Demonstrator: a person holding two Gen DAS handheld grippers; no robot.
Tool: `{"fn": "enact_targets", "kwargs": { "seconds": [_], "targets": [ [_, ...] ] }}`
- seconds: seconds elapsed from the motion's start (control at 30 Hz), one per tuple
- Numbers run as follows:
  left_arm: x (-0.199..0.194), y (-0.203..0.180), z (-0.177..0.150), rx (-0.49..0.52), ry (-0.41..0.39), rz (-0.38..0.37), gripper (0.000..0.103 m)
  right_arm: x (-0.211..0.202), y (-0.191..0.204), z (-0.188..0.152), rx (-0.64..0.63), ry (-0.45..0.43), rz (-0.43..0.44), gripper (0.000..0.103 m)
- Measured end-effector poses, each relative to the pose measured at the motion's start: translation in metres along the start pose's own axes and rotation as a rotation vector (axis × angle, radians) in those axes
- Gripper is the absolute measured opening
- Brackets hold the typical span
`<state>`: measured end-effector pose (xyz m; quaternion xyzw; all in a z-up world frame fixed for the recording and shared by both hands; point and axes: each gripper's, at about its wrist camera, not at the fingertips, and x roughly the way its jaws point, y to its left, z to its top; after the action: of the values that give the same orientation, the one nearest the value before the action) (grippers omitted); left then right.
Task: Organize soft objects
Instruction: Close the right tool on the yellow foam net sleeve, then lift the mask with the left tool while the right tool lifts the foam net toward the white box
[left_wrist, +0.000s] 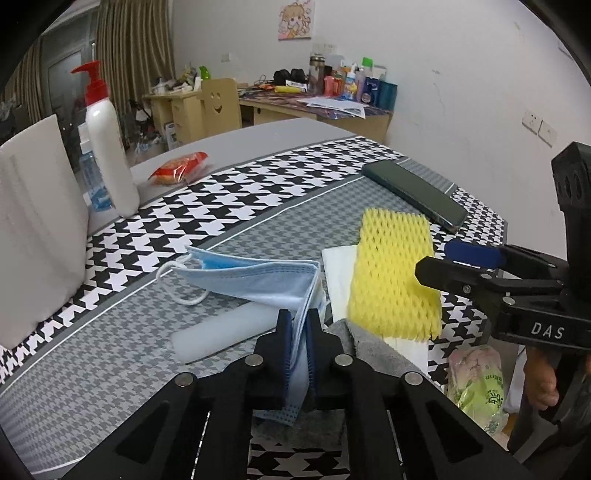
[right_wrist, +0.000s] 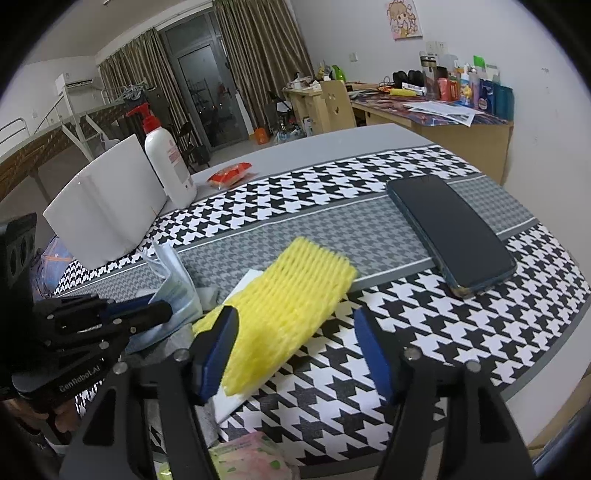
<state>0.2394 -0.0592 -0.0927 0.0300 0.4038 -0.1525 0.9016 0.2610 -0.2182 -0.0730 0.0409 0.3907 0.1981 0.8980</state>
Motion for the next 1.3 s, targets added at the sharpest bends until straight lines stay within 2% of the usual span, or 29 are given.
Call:
{"fn": "enact_targets", "kwargs": {
  "seconds": [0.23,0.3,0.5,0.57,0.67,0.77,1.0,1.2,1.3],
  "targets": [
    [-0.020,0.009,0.001,-0.021,-0.060,0.001,0.005,0.008,-0.005,0.009,0.032,0.019,0.021,0.069],
    [-0.024,0.011,0.001,-0.032,-0.071,0.005,0.005,0.011,-0.006,0.011,0.039,0.031,0.018,0.065],
    [-0.034,0.017,-0.001,-0.043,-0.094,0.019,0.005,0.017,-0.004,0.010,0.030,0.042,0.011,0.035],
    [-0.036,0.017,-0.003,-0.044,-0.098,0.021,0.005,0.016,-0.004,0.010,0.027,0.039,0.007,0.019],
    [-0.039,0.018,-0.003,-0.048,-0.104,0.023,0.005,0.013,-0.004,0.011,0.021,0.028,0.007,0.012],
    [-0.044,0.019,-0.004,-0.051,-0.115,0.025,0.005,0.009,-0.003,0.013,0.019,0.014,0.006,0.011],
    [-0.064,0.022,0.000,-0.058,-0.165,0.021,0.005,-0.021,0.013,0.024,-0.022,-0.080,0.023,0.011],
    [-0.061,0.022,0.003,-0.062,-0.149,0.023,0.005,-0.038,0.024,0.029,-0.043,-0.129,0.030,0.010],
    [-0.050,0.025,0.008,-0.082,-0.121,0.047,0.018,-0.047,0.026,0.030,-0.051,-0.154,0.018,0.010]
  ]
}}
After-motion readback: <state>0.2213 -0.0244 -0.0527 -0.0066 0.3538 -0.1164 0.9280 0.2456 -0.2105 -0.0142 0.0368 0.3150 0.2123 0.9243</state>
